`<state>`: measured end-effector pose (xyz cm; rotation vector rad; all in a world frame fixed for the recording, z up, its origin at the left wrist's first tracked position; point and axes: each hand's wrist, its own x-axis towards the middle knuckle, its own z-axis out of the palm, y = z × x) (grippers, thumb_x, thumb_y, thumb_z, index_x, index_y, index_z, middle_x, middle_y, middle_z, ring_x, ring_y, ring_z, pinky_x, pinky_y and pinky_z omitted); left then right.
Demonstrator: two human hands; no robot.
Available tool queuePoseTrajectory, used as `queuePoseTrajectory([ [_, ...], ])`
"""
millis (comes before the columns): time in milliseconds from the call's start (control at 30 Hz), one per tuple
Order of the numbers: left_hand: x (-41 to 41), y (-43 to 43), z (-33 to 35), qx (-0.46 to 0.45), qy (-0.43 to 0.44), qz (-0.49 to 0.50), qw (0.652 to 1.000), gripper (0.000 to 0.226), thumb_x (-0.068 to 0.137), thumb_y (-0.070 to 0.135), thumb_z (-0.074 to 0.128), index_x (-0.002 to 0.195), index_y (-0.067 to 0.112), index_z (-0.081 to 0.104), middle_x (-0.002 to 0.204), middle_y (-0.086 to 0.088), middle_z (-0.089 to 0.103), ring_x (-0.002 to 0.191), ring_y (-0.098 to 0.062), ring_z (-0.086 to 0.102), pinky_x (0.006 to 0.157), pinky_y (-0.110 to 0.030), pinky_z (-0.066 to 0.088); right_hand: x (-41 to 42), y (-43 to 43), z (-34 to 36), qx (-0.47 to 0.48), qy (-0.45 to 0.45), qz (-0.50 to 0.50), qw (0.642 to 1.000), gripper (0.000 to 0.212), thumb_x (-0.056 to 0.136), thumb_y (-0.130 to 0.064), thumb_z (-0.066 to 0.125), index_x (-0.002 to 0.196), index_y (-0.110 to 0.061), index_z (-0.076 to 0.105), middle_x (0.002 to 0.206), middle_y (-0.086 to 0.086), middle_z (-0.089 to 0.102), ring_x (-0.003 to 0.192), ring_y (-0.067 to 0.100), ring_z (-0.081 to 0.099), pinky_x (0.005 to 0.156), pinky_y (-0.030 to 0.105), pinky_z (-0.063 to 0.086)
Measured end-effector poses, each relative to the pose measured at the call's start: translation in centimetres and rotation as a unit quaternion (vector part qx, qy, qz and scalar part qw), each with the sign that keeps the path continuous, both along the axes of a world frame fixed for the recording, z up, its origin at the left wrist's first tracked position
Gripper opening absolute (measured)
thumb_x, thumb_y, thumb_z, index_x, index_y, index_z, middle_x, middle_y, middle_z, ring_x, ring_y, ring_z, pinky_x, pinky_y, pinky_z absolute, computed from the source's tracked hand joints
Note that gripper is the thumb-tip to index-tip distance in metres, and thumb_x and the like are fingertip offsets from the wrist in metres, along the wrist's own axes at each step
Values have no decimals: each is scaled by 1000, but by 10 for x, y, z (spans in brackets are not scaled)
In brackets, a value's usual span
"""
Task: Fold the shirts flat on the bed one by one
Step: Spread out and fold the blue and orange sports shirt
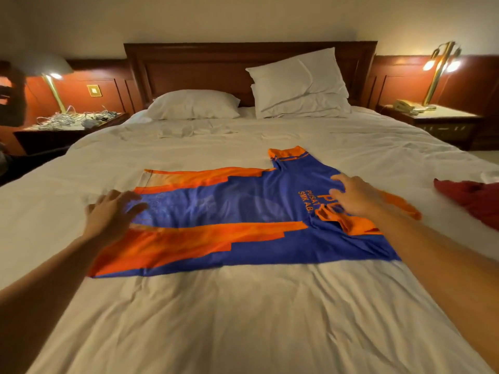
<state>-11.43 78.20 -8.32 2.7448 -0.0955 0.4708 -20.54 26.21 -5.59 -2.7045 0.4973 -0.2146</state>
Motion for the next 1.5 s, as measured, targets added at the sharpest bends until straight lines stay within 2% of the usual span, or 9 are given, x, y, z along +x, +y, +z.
queuePoseTrajectory([
  [300, -23, 29, -70, 53, 129, 139, 980, 76, 77, 87, 41, 131, 34, 45, 126, -25, 51, 114, -49, 49, 97, -57, 40, -87, -43, -117, -64, -2, -192, 979, 79, 83, -78, 44, 151, -42, 28, 157, 15, 27, 138, 44, 31, 111, 59, 23],
  [533, -11, 14, -69, -15, 125, 89, 988, 46, 92, 51, 62, 122, 17, 56, 118, -31, 63, 103, -47, 61, 84, -49, 47, -60, -38, -100, 16, -75, -126, 989, 53, 86, -33, 75, 127, -8, 54, 114, 29, 61, 103, 47, 59, 74, 44, 45],
  [667, -13, 47, -50, 17, 98, 84, 992, 40, 86, 70, 57, 93, 31, 57, 94, -19, 68, 84, -42, 63, 69, -43, 47, -65, -60, -68, 9, -106, -63, 992, 35, 80, -21, 83, 103, -2, 64, 103, 22, 68, 95, 41, 63, 77, 44, 48],
  [933, -27, 130, -13, 47, 213, 18, 976, 37, 86, 57, 61, 117, 38, 64, 121, -5, 64, 106, -31, 62, 97, -47, 44, -124, -63, 7, -75, 235, 36, 968, 47, 90, -56, 62, 114, -17, 68, 117, 13, 66, 110, 26, 61, 95, 31, 44],
  [1033, -70, 124, -27, 171, 257, 43, 950, 49, 94, 55, 52, 141, 49, 39, 131, -6, 45, 121, -31, 52, 107, -44, 37, -150, -40, -1, -175, 323, 28, 930, 66, 84, -71, 54, 139, -35, 47, 146, 4, 49, 130, 24, 49, 108, 36, 37],
  [1100, -96, 110, -33, 229, 219, 61, 946, 49, 90, 74, 41, 135, 66, 22, 143, 4, 34, 133, -25, 39, 107, -43, 29, -160, -14, -20, -212, 268, -4, 940, 74, 82, -78, 46, 147, -45, 32, 157, 5, 33, 141, 31, 34, 113, 47, 28],
  [1200, -124, 82, -40, 174, 176, 17, 969, 41, 90, 73, 44, 130, 65, 38, 152, 11, 30, 144, -18, 21, 112, -40, 15, -163, 44, -51, -201, 76, 66, 974, 59, 90, -72, 41, 142, -45, 40, 153, -6, 35, 141, 24, 30, 111, 46, 27],
  [1333, -130, 73, -53, 84, 48, -72, 993, 10, 93, 38, 67, 102, 39, 71, 123, 4, 62, 128, -22, 48, 103, -33, 15, -151, 100, -87, -110, -12, 173, 979, 52, 95, -62, 45, 144, -42, 43, 152, -17, 36, 146, 12, 23, 114, 37, 13],
  [1500, -110, 89, -68, 104, 8, -48, 993, 6, 96, 29, 64, 91, 26, 61, 95, 0, 63, 103, -32, 59, 99, -48, 29, -124, 124, -95, -62, -41, 212, 975, 21, 95, -54, 54, 100, -34, 59, 101, -11, 65, 103, 13, 56, 100, 35, 25],
])
